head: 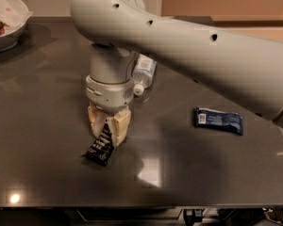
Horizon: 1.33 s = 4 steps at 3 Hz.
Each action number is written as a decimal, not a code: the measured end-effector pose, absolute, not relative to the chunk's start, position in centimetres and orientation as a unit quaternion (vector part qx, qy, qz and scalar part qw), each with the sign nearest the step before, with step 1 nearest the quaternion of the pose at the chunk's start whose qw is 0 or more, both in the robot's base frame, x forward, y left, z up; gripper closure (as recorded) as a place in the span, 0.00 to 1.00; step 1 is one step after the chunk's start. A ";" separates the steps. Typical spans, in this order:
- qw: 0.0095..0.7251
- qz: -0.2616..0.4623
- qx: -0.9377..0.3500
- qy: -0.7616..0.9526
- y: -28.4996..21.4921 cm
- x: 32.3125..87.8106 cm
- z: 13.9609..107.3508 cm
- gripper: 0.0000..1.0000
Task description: Move rxbar chocolate near rxbar blueberry
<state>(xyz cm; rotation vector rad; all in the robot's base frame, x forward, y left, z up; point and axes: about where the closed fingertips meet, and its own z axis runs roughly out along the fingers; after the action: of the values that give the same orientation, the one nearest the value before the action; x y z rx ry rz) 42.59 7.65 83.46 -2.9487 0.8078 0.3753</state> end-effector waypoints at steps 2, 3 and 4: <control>0.042 0.099 -0.927 0.360 0.5 48.9 85.7 1.00; 0.036 0.084 -0.912 0.400 -2.7 51.6 85.7 1.00; 0.027 0.068 -0.895 0.440 -6.4 53.8 85.5 1.00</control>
Offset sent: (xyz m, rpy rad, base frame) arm 0.0911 -0.1271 0.0328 -0.0766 -0.0154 -0.3148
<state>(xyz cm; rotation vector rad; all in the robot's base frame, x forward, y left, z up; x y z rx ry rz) 53.80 -6.43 85.53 -2.7630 1.3600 0.2098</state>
